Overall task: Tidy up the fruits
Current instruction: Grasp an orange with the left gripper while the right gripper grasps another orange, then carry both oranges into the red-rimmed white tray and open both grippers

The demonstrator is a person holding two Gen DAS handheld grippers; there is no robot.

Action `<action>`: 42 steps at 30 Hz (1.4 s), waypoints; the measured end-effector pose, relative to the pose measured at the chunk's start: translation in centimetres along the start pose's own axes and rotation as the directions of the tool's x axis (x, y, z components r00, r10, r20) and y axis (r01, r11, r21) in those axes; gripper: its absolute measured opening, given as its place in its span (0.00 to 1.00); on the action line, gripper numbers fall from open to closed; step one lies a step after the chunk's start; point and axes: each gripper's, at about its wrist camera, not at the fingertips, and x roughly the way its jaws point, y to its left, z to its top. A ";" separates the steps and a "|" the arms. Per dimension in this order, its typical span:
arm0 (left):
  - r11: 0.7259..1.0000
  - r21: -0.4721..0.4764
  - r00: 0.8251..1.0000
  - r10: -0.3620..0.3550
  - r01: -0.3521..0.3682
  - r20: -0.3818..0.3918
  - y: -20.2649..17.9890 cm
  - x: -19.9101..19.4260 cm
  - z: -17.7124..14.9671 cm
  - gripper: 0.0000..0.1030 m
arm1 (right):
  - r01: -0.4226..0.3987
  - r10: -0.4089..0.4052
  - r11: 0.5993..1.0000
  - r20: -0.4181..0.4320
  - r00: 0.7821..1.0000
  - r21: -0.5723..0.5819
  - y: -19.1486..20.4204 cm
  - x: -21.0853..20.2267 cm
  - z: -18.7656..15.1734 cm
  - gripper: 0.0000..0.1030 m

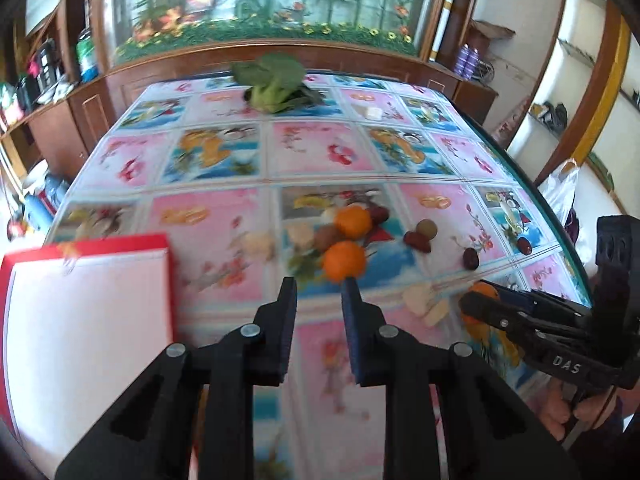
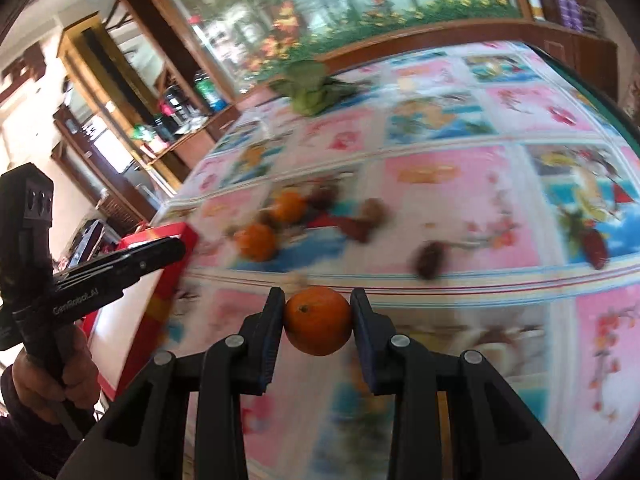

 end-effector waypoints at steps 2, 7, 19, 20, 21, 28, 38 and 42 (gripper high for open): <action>1.000 -0.016 1.000 0.019 -0.019 0.000 0.7 -0.2 -0.6 0.24 | -0.009 0.009 1.000 0.012 1.000 -0.003 1.1 0.3 -0.2 0.32; 0.999 -0.046 0.999 -0.020 0.018 -0.035 0.8 1.3 -0.6 0.58 | 0.008 -0.006 0.999 0.032 0.999 -0.040 1.8 0.2 -1.4 0.32; 0.999 0.004 0.996 0.032 -0.032 -0.086 -2.2 8.7 2.4 0.48 | 0.007 -0.005 0.999 0.060 0.998 -0.040 1.2 0.3 -1.2 0.32; 1.000 -0.006 0.995 0.008 -0.009 -0.097 -2.1 9.0 2.4 0.41 | -0.002 0.004 0.999 0.055 0.998 -0.033 1.1 0.3 -1.2 0.32; 1.000 -0.002 0.995 -0.001 0.001 -0.103 -2.2 9.2 2.3 0.40 | -0.006 0.008 0.999 0.051 0.999 -0.031 1.1 0.4 -1.2 0.32; 1.000 0.007 0.995 -0.002 0.002 -0.095 -2.1 8.2 1.8 0.36 | -0.002 0.007 0.999 0.091 0.996 -0.053 1.6 -0.3 -1.3 0.32; 0.994 -0.052 0.990 0.098 -0.093 0.100 3.8 -5.2 -2.0 0.36 | -0.086 0.093 0.985 0.039 0.995 -0.149 8.1 1.4 -1.5 0.32; 0.970 -0.102 0.970 0.229 -0.220 0.084 7.9 -8.1 -5.4 0.36 | -0.169 0.167 0.963 -0.024 0.986 -0.210 13.0 3.5 -1.3 0.32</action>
